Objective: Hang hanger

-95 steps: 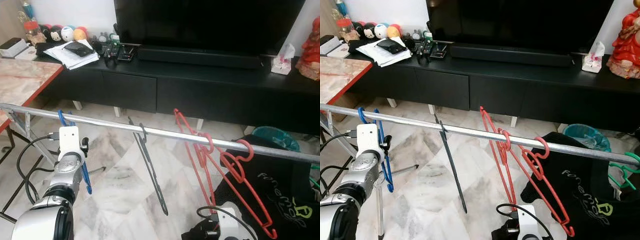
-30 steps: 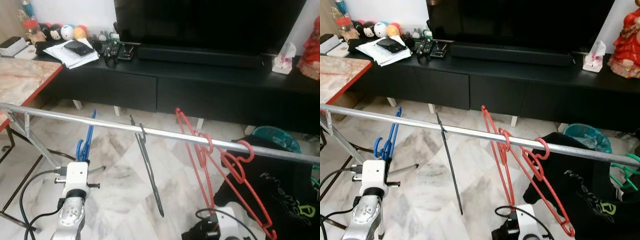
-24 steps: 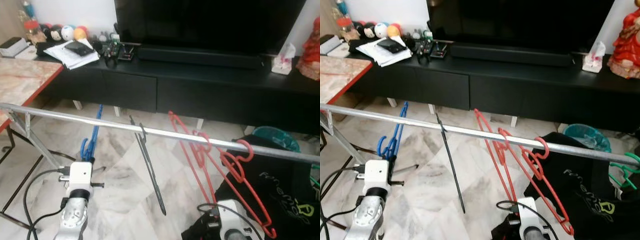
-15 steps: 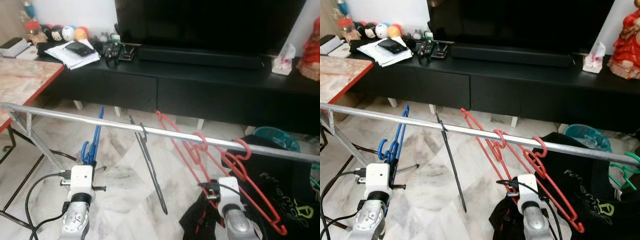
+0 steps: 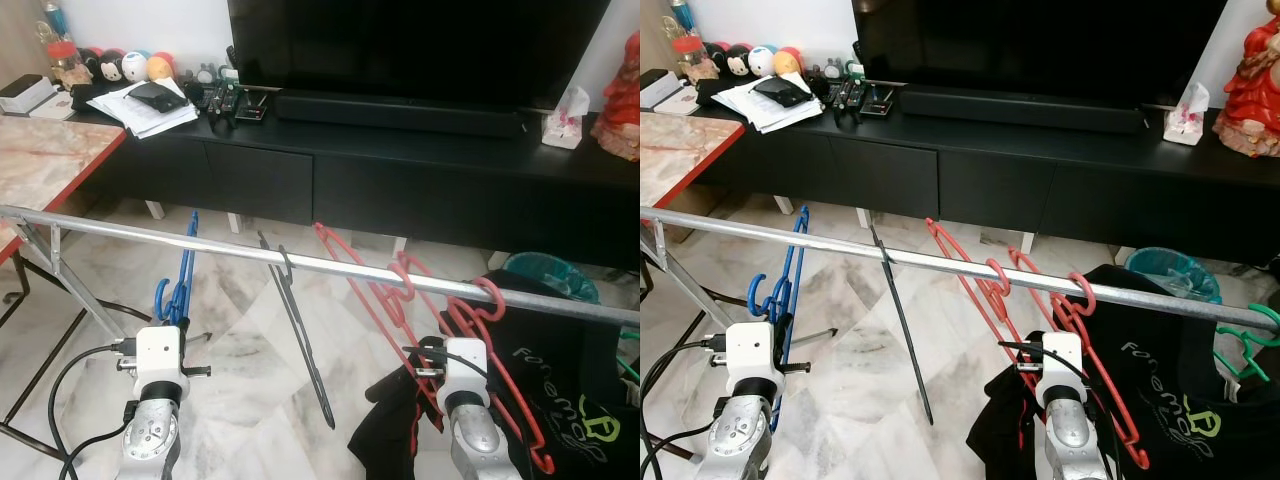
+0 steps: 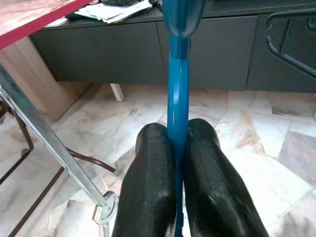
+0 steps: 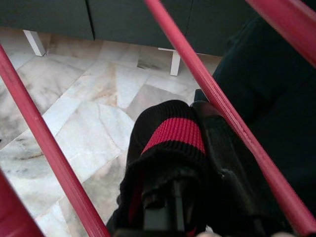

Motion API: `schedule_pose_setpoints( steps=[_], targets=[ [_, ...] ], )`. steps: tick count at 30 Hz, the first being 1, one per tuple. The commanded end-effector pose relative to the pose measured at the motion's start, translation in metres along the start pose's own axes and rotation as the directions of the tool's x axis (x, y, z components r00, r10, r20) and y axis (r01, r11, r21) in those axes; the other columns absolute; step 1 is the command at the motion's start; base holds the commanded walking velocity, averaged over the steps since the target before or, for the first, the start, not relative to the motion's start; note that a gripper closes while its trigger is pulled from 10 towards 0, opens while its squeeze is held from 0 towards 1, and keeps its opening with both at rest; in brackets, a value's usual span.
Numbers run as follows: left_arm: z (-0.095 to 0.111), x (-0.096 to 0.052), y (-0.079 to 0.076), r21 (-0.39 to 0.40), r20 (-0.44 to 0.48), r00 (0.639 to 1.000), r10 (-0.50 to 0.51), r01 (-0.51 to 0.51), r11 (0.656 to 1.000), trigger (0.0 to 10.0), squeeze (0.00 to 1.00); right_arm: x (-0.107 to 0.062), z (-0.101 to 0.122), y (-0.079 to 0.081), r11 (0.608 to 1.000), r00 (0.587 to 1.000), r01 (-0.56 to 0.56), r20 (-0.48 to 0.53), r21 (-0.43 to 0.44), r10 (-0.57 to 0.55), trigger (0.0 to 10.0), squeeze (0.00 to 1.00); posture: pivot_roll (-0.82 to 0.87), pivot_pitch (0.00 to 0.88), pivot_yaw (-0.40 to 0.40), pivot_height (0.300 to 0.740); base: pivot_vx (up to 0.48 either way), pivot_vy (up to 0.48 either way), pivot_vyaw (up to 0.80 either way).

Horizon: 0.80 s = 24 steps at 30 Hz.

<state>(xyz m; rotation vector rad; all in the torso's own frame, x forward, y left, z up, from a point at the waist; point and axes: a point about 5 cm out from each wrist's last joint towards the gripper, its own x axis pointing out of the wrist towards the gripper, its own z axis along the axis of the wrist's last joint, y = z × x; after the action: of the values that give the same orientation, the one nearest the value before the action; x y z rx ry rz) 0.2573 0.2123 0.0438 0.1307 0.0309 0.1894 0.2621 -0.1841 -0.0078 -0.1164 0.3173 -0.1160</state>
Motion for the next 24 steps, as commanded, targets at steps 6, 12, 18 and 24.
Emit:
schedule_pose_setpoints(
  steps=[6,12,18,24],
  targets=[
    [-0.004,-0.005,-0.003,-0.016,-0.016,1.0,0.011,-0.011,1.0,10.0,0.0,0.001,0.0,-0.004,1.0,1.0,0.004,-0.017,-0.006,-0.004,10.0,0.0,-0.08,0.024,-0.012,0.74,-0.127,0.0,0.0],
    [-0.007,-0.008,-0.002,-0.015,-0.025,1.0,0.009,-0.01,1.0,10.0,0.0,0.001,-0.001,-0.008,1.0,1.0,0.019,-0.025,-0.002,-0.019,10.0,0.0,-0.08,0.014,-0.011,0.74,-0.248,0.0,0.0],
    [-0.007,-0.01,-0.003,-0.019,-0.022,1.0,0.009,-0.009,1.0,10.0,0.0,-0.002,-0.007,-0.009,1.0,0.999,0.013,-0.041,-0.013,-0.013,10.0,0.0,-0.08,0.004,-0.014,0.74,-0.242,0.0,0.0],
    [-0.007,-0.01,-0.004,-0.019,-0.022,1.0,0.009,-0.01,1.0,10.0,0.0,-0.006,-0.009,-0.018,0.999,0.998,0.051,-0.04,0.007,-0.05,10.0,0.0,-0.08,0.001,-0.015,0.74,-0.08,0.0,0.0]
  ],
)
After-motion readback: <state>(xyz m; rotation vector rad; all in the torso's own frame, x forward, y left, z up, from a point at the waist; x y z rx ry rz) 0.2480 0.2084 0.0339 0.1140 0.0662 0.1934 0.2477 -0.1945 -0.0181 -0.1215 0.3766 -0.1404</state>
